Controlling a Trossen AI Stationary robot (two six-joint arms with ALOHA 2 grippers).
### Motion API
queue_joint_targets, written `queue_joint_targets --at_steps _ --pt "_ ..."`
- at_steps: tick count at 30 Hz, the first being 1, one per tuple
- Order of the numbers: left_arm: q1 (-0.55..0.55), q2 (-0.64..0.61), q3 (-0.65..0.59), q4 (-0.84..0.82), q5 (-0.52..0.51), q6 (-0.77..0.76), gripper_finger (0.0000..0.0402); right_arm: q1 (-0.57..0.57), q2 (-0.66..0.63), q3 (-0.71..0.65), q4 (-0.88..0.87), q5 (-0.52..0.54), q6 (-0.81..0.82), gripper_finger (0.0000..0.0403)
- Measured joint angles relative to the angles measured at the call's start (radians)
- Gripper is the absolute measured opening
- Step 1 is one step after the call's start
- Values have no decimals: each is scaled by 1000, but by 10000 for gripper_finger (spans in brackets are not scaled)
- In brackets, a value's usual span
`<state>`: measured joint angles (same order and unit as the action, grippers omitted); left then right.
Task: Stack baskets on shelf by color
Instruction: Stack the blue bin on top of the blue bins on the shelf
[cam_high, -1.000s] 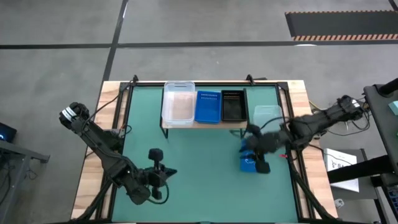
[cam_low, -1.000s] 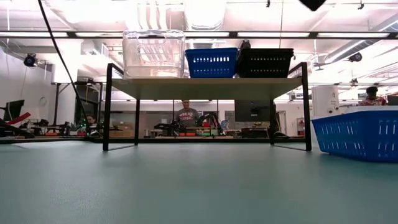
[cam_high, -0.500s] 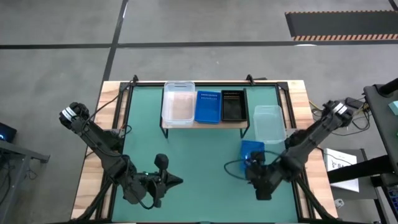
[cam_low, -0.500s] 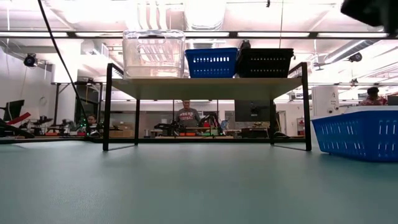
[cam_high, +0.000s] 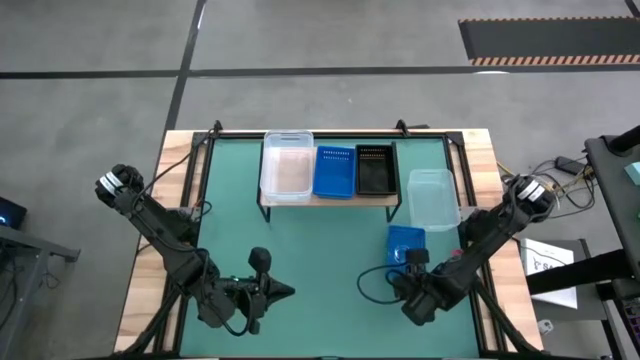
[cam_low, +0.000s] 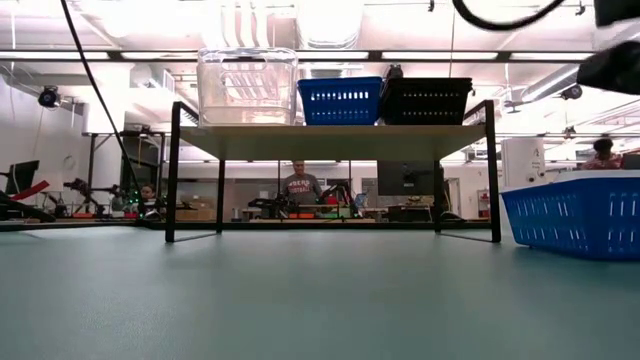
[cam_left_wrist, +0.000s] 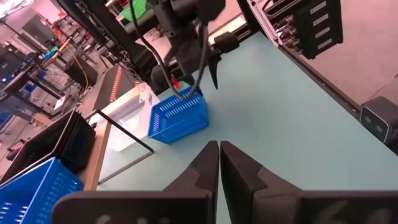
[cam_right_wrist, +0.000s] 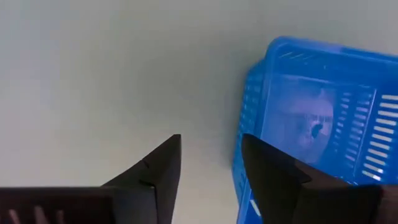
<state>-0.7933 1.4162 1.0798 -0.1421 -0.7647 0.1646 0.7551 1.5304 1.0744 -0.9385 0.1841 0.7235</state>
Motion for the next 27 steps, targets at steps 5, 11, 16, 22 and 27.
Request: queue_joint_targets --at_steps 5,11,16,22,27 --pt "0 0 0 0 0 0 0 -1 31 -21 -3 4 -1 126" --pt "0 0 0 0 0 0 0 0 27 -25 -3 9 2 76" --pt "0 0 -1 -1 0 0 0 -1 -22 -14 0 18 2 77" --pt "0 0 -3 -2 1 0 0 -2 -73 -16 -24 119 22 115" --pt "0 0 -3 -2 1 1 0 -10 -77 -72 -7 143 39 147"
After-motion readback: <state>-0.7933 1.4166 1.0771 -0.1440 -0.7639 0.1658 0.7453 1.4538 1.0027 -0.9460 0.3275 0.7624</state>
